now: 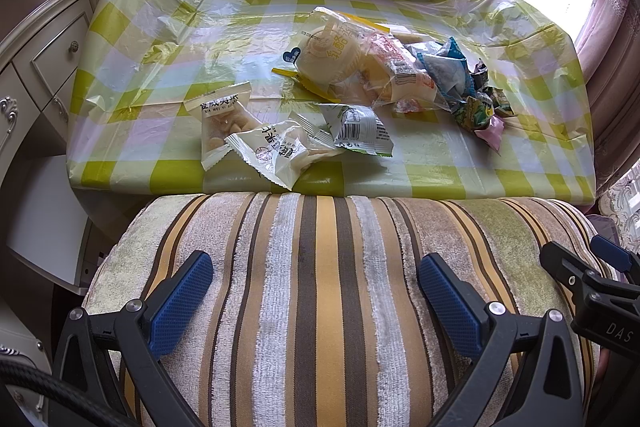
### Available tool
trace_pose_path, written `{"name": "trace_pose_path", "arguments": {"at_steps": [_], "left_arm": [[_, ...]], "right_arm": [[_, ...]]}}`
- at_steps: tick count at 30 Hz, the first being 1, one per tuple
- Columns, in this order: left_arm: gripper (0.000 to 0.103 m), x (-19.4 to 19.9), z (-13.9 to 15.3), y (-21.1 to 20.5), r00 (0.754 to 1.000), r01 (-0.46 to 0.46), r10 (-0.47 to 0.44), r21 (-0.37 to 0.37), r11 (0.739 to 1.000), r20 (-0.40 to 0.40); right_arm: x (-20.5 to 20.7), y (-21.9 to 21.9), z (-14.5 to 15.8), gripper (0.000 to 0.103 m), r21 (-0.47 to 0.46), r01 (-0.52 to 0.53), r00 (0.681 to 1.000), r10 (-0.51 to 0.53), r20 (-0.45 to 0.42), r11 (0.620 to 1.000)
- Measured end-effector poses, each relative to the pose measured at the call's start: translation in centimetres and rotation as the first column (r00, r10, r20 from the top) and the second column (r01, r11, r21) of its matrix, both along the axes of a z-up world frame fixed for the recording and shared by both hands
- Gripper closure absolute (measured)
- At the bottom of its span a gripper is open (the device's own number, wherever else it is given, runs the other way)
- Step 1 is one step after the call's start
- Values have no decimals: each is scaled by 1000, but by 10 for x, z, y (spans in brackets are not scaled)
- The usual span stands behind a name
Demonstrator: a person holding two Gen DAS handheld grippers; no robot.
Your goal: Organize snacks
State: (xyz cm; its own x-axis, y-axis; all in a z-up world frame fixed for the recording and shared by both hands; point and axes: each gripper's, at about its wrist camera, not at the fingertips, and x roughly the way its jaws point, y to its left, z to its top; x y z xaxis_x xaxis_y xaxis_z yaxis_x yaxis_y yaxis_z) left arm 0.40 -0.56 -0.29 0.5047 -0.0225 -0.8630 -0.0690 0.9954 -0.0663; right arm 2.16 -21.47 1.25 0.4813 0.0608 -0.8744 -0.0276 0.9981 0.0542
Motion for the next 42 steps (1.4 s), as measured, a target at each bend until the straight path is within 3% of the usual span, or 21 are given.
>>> {"name": "trace_pose_path", "arguments": {"at_steps": [32, 35, 38, 42], "left_arm": [[0, 0, 0, 0, 1000, -1, 1, -1, 1000, 2], [0, 0, 3, 11, 999, -33, 34, -53, 998, 16], [0, 7, 5, 27, 996, -79, 82, -113, 990, 24], [13, 26, 0, 46, 992, -124, 126, -145, 982, 6]], "right_arm": [[-1, 0, -1, 0, -2, -1, 1000, 1, 1, 1000], [3, 0, -1, 0, -4, -23, 1000, 23, -10, 1000], [12, -10, -1, 0, 77, -69, 997, 71, -19, 995], [31, -10, -4, 0, 78, -100, 993, 104, -47, 992]]}}
